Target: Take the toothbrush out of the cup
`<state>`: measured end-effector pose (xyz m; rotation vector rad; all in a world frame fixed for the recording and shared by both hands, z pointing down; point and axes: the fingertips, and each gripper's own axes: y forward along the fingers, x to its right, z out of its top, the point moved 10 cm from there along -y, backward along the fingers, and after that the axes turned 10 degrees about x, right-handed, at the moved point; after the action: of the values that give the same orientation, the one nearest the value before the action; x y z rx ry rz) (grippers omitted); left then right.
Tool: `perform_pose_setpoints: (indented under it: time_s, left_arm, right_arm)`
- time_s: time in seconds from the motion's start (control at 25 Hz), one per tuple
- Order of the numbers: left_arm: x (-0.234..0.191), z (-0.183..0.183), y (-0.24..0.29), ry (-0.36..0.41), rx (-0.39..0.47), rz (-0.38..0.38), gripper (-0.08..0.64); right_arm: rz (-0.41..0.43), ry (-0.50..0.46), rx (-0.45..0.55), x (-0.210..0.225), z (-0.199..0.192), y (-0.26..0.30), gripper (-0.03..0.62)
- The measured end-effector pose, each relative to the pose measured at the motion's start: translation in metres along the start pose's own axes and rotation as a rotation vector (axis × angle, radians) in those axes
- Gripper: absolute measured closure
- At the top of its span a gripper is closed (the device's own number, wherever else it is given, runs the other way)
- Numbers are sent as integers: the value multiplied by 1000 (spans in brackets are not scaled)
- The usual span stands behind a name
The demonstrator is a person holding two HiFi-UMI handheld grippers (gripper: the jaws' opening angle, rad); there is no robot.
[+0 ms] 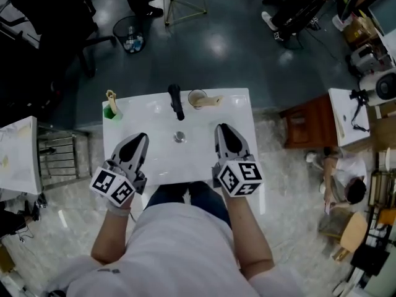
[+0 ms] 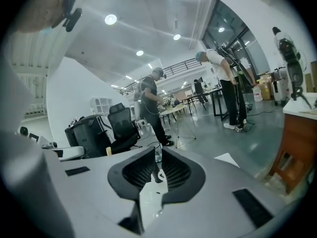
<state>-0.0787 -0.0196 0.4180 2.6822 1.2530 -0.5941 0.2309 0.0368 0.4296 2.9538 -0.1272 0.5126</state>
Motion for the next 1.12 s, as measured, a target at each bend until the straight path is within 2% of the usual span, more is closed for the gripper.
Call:
perform_pose_setpoints:
  time_s: [0.12,0.2,0.28,0.56,1.0,1.12]
  left_arm:
    - [-3,5,-5,-8,-5,19,541]
    - [-5,7,-6,-8,-10,34,541]
    - [-7,8,-6,-4,-15,49,541]
    - [-17,5,-7,13,-40,128,541]
    - [-34,-4,-19,0,-71,241,541]
    - [-35,-7,-21,-4,-78,256,541]
  right_arm:
    - [-27,12,-28,7,-11,14,547]
    - [-37,27,-52,13,-19,24,473]
    - [-51,37,-70,20,-28,35,432]
    - [-79,36,-109,44,-53,74,376]
    - [-84,-17,-133,58,-70,130,373]
    - [-103,-31,-129,61,-72,134,444]
